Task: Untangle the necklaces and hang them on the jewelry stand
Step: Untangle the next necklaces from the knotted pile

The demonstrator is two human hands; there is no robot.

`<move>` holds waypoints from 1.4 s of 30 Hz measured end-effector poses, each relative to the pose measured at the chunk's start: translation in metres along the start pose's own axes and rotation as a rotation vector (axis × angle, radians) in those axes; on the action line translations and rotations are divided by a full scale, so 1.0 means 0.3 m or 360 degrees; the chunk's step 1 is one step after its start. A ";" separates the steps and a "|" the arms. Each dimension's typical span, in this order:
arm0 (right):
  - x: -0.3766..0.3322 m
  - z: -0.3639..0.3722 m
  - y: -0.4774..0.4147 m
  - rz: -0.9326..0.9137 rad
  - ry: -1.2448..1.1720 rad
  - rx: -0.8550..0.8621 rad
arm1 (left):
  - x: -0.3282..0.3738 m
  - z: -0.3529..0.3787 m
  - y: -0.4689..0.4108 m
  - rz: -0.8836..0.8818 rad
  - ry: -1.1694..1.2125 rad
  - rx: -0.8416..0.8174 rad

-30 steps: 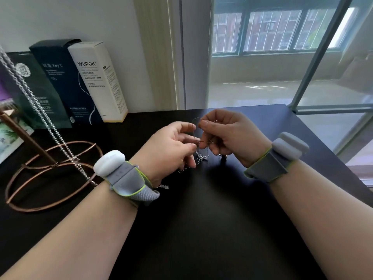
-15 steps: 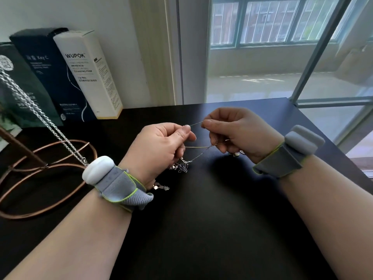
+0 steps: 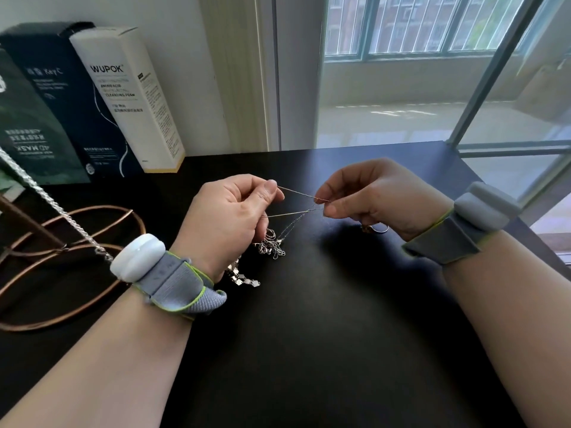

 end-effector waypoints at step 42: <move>0.009 -0.078 0.002 0.0035 -0.0763 0.0259 | 0.012 0.047 0.024 -0.0145 0.0393 -0.0338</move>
Point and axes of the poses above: each hand's wrist, its own y-axis away from the middle knuckle, its own z-axis out of the palm, x = y × z, the point moved 7 cm from there along -y, towards the middle knuckle, and after that the axes turned 10 degrees about -y, right-handed, at the moved point
